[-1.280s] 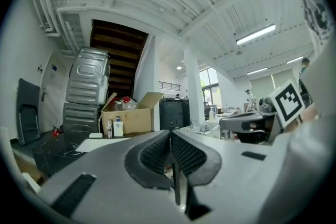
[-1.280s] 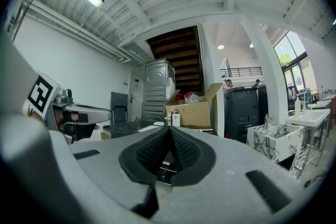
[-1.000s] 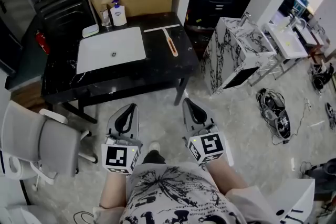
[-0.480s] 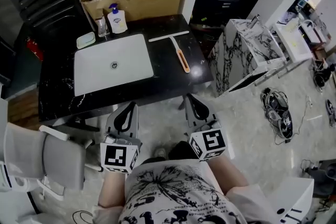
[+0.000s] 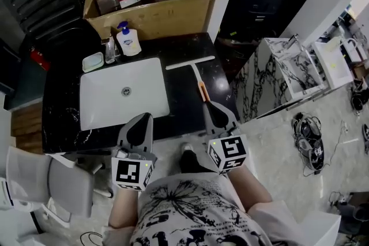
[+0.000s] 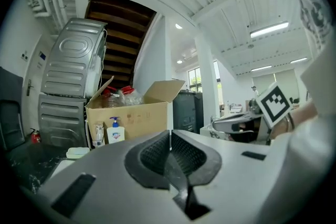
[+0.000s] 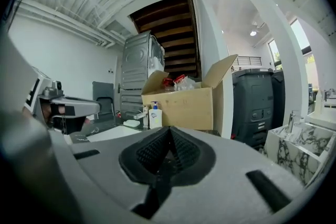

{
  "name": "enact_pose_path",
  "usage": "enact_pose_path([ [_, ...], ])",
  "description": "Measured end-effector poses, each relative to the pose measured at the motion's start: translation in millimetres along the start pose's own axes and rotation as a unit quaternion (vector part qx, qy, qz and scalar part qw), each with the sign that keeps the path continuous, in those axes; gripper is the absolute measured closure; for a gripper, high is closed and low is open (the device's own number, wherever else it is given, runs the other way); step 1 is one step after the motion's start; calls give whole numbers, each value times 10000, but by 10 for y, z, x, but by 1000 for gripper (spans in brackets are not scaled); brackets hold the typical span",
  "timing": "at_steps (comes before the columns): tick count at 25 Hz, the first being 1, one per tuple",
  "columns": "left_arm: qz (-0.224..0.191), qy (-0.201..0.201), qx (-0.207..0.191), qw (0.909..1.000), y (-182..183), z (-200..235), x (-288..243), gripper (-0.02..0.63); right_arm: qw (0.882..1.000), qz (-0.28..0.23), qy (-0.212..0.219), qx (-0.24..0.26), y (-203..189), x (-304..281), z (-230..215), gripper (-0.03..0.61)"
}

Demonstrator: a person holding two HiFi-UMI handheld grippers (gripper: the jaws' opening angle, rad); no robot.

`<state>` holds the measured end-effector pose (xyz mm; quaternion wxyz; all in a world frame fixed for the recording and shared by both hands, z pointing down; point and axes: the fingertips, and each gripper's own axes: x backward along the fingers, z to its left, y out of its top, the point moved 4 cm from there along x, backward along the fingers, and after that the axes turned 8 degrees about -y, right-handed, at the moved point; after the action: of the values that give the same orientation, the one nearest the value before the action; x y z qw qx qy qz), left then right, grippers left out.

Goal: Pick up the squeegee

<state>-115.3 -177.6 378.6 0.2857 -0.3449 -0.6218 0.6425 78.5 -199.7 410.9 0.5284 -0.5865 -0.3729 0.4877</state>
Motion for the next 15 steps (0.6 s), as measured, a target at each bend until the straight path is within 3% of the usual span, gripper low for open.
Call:
enact_pose_path([
  [8, -61, 289, -58, 9995, 53, 297, -903, 601, 9992, 205, 342, -9, 57, -903, -536, 591],
  [15, -11, 347, 68, 9994, 0, 405, -1319, 601, 9962, 656, 573, 38, -148, -1428, -750, 591],
])
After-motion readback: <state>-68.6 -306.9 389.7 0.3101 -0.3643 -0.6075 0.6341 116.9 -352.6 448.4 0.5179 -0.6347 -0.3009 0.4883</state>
